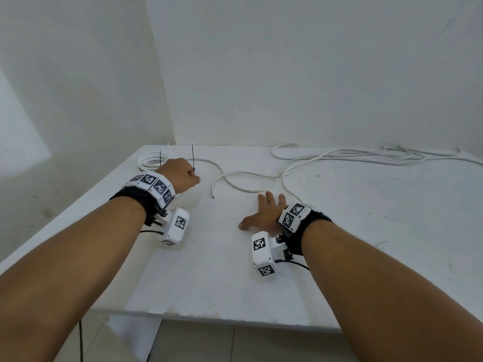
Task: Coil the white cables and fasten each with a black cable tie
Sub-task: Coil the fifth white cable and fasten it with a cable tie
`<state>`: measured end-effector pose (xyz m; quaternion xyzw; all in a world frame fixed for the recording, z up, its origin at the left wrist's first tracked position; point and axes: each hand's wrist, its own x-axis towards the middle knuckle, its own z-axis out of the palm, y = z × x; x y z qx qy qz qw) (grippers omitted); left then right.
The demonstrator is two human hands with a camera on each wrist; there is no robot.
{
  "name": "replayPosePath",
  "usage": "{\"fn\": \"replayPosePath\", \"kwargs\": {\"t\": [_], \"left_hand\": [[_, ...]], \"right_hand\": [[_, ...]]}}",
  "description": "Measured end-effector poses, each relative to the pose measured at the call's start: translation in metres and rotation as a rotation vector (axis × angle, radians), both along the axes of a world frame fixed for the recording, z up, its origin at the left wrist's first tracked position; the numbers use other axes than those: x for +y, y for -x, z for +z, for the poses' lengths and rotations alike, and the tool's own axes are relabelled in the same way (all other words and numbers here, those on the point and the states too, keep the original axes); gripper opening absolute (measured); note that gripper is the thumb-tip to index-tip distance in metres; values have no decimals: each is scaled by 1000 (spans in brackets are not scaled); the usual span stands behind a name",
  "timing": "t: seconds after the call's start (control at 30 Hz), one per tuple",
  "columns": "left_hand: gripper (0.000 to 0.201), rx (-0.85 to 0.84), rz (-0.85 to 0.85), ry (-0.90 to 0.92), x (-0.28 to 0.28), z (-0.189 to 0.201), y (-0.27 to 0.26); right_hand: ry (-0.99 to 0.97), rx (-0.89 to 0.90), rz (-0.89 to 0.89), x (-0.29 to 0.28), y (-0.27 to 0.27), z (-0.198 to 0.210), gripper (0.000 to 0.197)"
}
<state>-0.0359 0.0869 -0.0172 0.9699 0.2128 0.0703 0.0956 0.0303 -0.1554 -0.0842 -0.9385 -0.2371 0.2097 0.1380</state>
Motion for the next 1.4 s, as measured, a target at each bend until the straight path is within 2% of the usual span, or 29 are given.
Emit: {"fn": "replayPosePath", "kwargs": {"t": [0.17, 0.27, 0.37, 0.47, 0.53, 0.63, 0.73, 0.8, 0.87, 0.93, 1.0, 1.1, 1.17, 1.2, 1.3, 1.4], "left_hand": [[44, 101, 38, 15, -28, -7, -27], [35, 148, 75, 17, -34, -15, -37], [17, 196, 78, 7, -39, -13, -38], [18, 211, 118, 46, -37, -15, -37], [23, 162, 169, 219, -37, -17, -39], [28, -68, 259, 773, -44, -10, -36], [26, -317, 216, 1203, -47, 3, -25], [24, -457, 154, 1380, -47, 14, -16], [30, -654, 122, 1505, -48, 26, -8], [33, -802, 71, 1611, -51, 40, 4], [35, -856, 3, 1673, -53, 52, 17], [37, -775, -142, 1702, -65, 59, 34], [37, -675, -232, 1722, -80, 57, 42], [37, -623, -270, 1736, -87, 55, 44], [44, -489, -337, 1783, -104, 49, 54], [48, -386, -411, 1844, -116, 47, 64]], "right_hand": [[-12, -35, -6, -2, 3, -1, 110], [-4, -34, 3, -1, 1, -1, 113], [4, -20, 11, -1, -1, 0, 113], [7, -16, 14, -1, -1, 0, 115], [1, -15, 13, -1, -1, 1, 114], [-11, -9, 16, -3, 1, 3, 113], [-16, 12, 29, -6, 1, 9, 111], [-39, 37, 29, -8, 1, 14, 109], [-71, 48, 20, -9, 2, 19, 97], [-123, 60, 24, -14, 3, 26, 72], [-308, 34, 14, -19, 4, 32, 51], [-778, -254, -176, -21, 8, 42, 27], [-1070, -391, -255, -16, 14, 53, 24], [-1145, -421, -229, -13, 17, 59, 28], [-1086, -433, -50, -6, 21, 74, 31], [-1086, -234, 35, -8, 27, 76, 26]]}}
